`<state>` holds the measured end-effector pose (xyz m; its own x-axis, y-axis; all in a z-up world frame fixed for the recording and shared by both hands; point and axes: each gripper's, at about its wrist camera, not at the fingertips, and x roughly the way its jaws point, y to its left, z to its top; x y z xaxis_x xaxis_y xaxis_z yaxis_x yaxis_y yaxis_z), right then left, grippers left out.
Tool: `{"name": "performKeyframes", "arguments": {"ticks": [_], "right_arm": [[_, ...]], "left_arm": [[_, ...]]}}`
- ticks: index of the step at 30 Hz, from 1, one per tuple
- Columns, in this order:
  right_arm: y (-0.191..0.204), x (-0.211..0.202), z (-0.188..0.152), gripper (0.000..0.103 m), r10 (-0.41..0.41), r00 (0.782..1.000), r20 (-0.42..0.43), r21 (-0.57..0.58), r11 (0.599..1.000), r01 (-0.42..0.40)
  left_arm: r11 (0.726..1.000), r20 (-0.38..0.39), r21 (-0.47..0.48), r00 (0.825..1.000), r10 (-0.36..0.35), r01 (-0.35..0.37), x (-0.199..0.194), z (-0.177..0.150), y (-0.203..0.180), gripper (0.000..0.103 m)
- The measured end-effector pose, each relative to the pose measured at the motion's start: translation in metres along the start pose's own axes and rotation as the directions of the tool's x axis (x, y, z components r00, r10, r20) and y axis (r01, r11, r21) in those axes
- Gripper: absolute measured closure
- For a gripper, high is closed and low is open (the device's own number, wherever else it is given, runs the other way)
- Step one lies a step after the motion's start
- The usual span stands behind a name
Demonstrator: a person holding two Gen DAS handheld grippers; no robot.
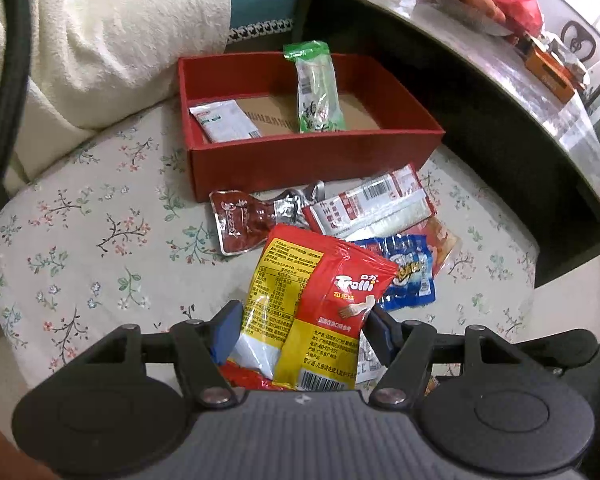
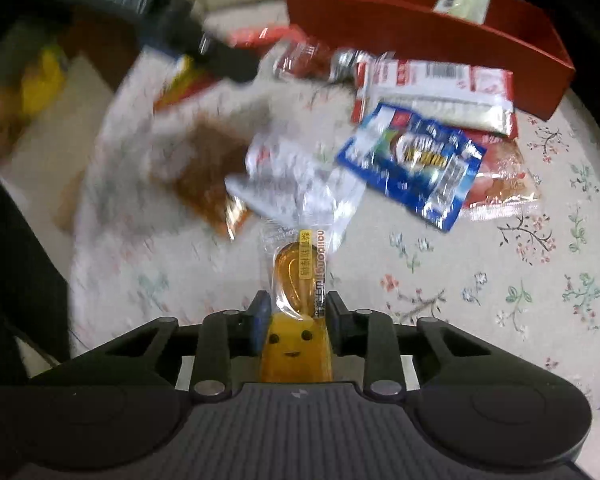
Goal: Organize snacks
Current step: 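Carry the Trolli bag and jelly snack toward the red tray, then lower the Trolli bag left and jelly snack right into the red tray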
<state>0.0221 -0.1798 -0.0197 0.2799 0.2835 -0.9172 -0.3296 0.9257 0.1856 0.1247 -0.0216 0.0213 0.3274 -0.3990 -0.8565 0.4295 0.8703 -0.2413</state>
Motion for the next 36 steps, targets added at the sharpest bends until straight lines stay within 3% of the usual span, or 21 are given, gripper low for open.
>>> {"name": "performKeyframes", "arguments": {"ticks": [5,9,23,29,36], "right_arm": [[-0.013,-0.024,0.006,0.066,0.074,0.992,0.104,0.089,0.993,-0.083],[-0.026,-0.035,0.015,0.066,0.083,0.982,0.169,0.145,0.984,-0.108],[-0.066,-0.069,0.063,0.066,0.025,0.923,0.383,0.213,0.970,-0.115],[-0.076,-0.073,0.083,0.066,0.011,0.905,0.425,0.217,0.969,-0.114],[-0.088,-0.075,0.110,0.066,-0.027,0.886,0.462,0.217,0.973,-0.083]], "left_arm": [[1.000,0.016,-0.024,1.000,-0.007,0.008,-0.003,0.004,0.004,0.045],[0.999,0.036,-0.040,0.999,-0.011,0.013,-0.005,0.007,0.004,0.045],[0.996,0.153,-0.081,0.987,0.045,-0.033,-0.009,0.039,-0.009,0.045],[0.993,0.222,-0.062,0.968,0.115,-0.104,-0.011,0.052,-0.024,0.045],[0.988,0.251,-0.057,0.956,0.155,-0.145,-0.001,0.077,-0.032,0.045]]}}
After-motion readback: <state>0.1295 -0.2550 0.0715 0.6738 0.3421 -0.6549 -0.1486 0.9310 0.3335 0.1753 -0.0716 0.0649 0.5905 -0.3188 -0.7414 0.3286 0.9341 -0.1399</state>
